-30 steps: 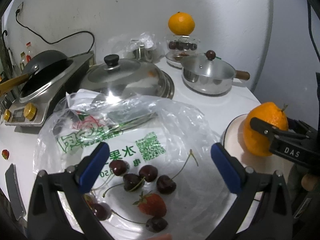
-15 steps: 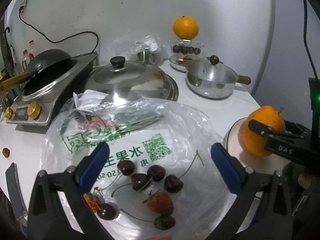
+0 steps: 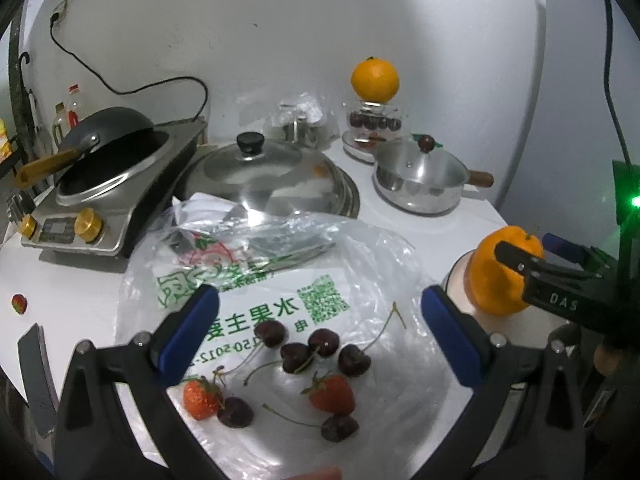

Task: Organize fruits
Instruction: 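Carry the orange with the right gripper over the white plate and lower it, then open the right gripper to release the orange on the plate, then move the right gripper back into the bag toward a strawberry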

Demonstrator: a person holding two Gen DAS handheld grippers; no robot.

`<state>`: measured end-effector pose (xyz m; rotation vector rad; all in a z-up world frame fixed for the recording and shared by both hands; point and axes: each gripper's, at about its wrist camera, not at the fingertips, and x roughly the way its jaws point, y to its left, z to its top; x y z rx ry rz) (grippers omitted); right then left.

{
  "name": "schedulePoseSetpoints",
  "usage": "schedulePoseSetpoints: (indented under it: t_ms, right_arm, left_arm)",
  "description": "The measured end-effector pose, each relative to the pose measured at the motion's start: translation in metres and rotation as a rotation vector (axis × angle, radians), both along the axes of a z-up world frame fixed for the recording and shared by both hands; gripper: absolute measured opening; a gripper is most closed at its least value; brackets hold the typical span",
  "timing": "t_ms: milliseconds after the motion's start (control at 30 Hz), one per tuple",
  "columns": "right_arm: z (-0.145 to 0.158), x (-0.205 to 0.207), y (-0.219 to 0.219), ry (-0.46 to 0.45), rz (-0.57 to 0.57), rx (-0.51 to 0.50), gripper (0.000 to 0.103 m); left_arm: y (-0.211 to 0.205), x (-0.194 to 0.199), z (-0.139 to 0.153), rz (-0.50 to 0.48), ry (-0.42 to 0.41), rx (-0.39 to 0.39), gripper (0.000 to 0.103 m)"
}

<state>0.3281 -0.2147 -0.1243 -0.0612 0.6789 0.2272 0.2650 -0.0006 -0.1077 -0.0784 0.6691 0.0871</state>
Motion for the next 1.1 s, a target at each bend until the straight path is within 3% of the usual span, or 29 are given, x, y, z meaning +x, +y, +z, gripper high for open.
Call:
schedulePoseSetpoints:
  t_ms: [633, 1100]
  right_arm:
    - [0.037, -0.056, 0.023, -0.089, 0.031, -0.010, 0.092]
    - [0.039, -0.083, 0.066, -0.087, 0.123, -0.027, 0.091]
  left_arm:
    - [0.021, -0.048, 0.017, -0.005, -0.048, -0.029, 0.102]
    - [0.055, -0.075, 0.014, 0.044, -0.059, -0.044, 0.102]
